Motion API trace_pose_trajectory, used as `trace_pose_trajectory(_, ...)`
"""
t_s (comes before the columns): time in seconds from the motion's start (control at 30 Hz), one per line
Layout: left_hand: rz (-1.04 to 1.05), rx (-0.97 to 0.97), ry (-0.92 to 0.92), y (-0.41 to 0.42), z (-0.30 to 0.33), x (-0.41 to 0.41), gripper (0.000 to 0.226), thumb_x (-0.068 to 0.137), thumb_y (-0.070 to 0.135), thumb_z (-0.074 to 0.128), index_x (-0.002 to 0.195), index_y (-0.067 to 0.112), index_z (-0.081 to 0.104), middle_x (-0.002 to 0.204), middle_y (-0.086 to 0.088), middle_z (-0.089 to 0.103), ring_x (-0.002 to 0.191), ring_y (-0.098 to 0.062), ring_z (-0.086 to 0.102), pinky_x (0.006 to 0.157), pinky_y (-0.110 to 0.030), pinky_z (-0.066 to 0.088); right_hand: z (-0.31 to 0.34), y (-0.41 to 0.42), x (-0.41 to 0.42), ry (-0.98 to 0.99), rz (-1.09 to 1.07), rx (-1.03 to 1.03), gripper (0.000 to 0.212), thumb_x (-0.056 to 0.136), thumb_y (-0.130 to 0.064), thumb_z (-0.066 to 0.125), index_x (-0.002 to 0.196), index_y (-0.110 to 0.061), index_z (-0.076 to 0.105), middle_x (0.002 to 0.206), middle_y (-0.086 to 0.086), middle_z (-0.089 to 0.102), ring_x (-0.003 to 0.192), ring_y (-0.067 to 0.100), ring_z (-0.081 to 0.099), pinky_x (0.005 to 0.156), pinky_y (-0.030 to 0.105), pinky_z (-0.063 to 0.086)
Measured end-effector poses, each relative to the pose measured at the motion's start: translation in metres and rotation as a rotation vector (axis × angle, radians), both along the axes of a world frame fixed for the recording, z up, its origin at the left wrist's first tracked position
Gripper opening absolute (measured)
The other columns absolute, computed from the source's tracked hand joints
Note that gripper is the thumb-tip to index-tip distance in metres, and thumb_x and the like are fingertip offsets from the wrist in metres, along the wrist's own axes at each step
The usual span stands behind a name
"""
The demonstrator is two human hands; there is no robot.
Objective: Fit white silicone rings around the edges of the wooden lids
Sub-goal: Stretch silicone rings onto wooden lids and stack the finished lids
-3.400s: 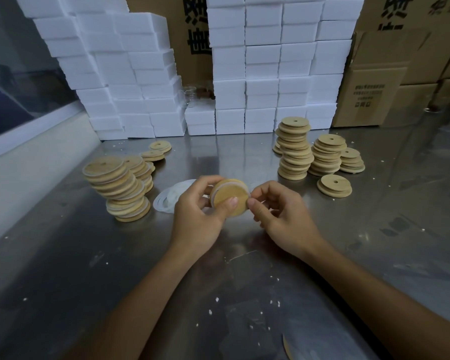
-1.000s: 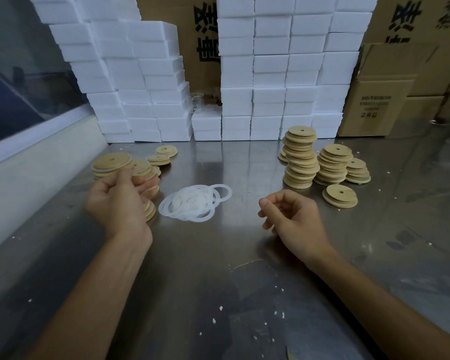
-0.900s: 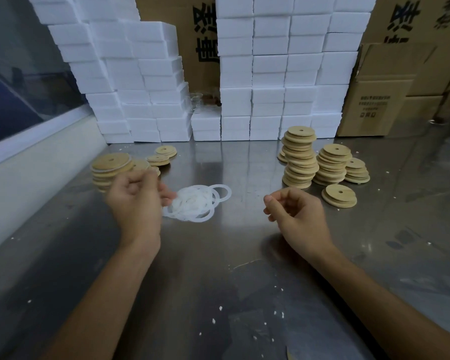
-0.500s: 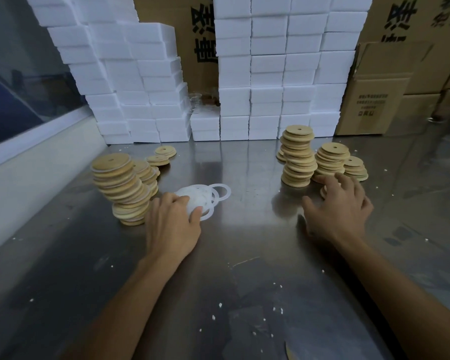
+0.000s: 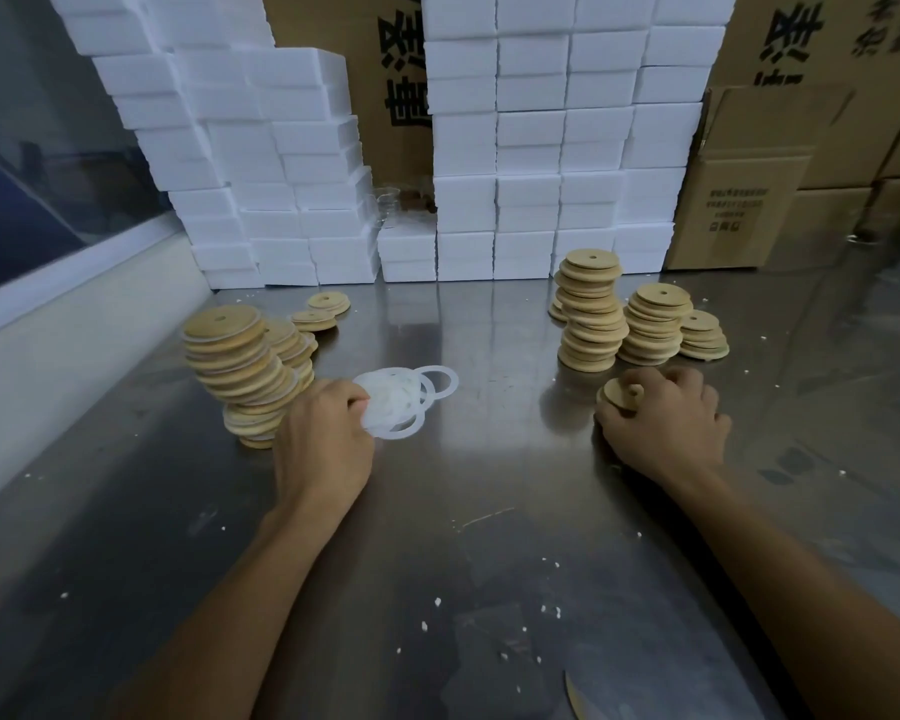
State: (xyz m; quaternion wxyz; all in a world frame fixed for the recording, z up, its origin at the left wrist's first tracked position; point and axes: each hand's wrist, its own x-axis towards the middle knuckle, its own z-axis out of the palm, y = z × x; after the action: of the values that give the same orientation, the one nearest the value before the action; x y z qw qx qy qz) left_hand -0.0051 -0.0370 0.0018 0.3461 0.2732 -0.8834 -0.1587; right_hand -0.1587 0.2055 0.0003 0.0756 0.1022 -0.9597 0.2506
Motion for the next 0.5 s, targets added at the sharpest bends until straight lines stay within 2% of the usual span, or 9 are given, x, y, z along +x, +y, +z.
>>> trace_pose_trajectory(0.07, -0.098, -0.030, 0.120, 0.003, 0.003, -0.001, 0.011, 0.089, 0.001, 0.059, 0.087, 0.007, 0.067, 0.088, -0.005, 0.064, 0.078, -0.020, 0.054, 0.064, -0.024, 0.036, 0.002, 0.000, 0.001, -0.006, 0.031, -0.012, 0.043, 0.088, -0.045, 0.062, 0.126, -0.024, 0.057, 0.129, 0.008, 0.056, 0.120, 0.033, 0.048, 0.099, 0.049, 0.035)
trace_pose_trajectory(0.13, -0.201, 0.012, 0.225, 0.010, 0.004, -0.003, 0.012, 0.088, 0.001, 0.061, 0.084, 0.010, 0.066, 0.083, 0.003, 0.064, 0.072, -0.012, 0.054, 0.061, -0.015, 0.037, 0.003, -0.003, 0.002, -0.028, 0.046, -0.040, 0.053, 0.084, -0.047, 0.067, 0.129, -0.022, 0.055, 0.129, 0.010, 0.057, 0.121, 0.034, 0.048, 0.098, 0.048, 0.037)
trace_pose_trajectory(0.2, -0.302, 0.294, 0.337, 0.021, 0.006, -0.008, 0.019, 0.089, 0.002, 0.061, 0.081, 0.019, 0.066, 0.075, 0.013, 0.066, 0.066, -0.005, 0.057, 0.058, -0.013, 0.043, 0.004, -0.005, 0.003, -0.061, 0.063, -0.068, 0.065, 0.078, -0.050, 0.073, 0.132, -0.019, 0.055, 0.131, 0.012, 0.056, 0.122, 0.035, 0.047, 0.100, 0.046, 0.041)
trace_pose_trajectory(0.27, -0.419, 0.653, 0.401, 0.032, 0.007, -0.011, 0.022, 0.093, 0.002, 0.059, 0.081, 0.020, 0.066, 0.068, 0.009, 0.067, 0.055, -0.006, 0.055, 0.050, -0.019, 0.045, 0.003, -0.007, 0.003, -0.078, 0.103, -0.100, 0.068, 0.073, -0.052, 0.078, 0.130, -0.019, 0.060, 0.129, 0.011, 0.058, 0.121, 0.033, 0.049, 0.101, 0.047, 0.044)
trace_pose_trajectory(0.3, -0.469, 0.764, 0.405, 0.037, 0.007, -0.012, 0.021, 0.094, 0.000, 0.058, 0.083, 0.016, 0.066, 0.067, 0.006, 0.066, 0.052, -0.008, 0.054, 0.046, -0.021, 0.044, 0.002, -0.008, 0.003, -0.079, 0.119, -0.137, 0.068, 0.071, -0.051, 0.081, 0.128, -0.020, 0.062, 0.128, 0.010, 0.058, 0.119, 0.031, 0.050, 0.100, 0.046, 0.046)
trace_pose_trajectory(0.4, -0.557, 0.940, 0.363, 0.043, 0.006, -0.011, 0.015, 0.096, 0.000, 0.054, 0.090, 0.006, 0.065, 0.067, 0.002, 0.064, 0.051, -0.012, 0.051, 0.044, -0.024, 0.041, 0.001, -0.011, 0.006, -0.063, 0.153, -0.288, 0.064, 0.067, -0.038, 0.088, 0.120, -0.022, 0.054, 0.121, 0.003, 0.050, 0.105, 0.018, 0.048, 0.090, 0.035, 0.047)
trace_pose_trajectory(0.5, -0.559, 1.082, 0.294, 0.046, 0.007, -0.009, 0.015, 0.097, 0.003, 0.053, 0.090, 0.008, 0.066, 0.069, 0.000, 0.064, 0.049, -0.012, 0.047, 0.044, -0.023, 0.035, -0.001, -0.014, 0.009, -0.009, 0.251, -0.473, 0.037, 0.080, -0.031, 0.080, 0.102, -0.027, 0.051, 0.103, -0.005, 0.058, 0.087, 0.012, 0.055, 0.069, 0.025, 0.044)
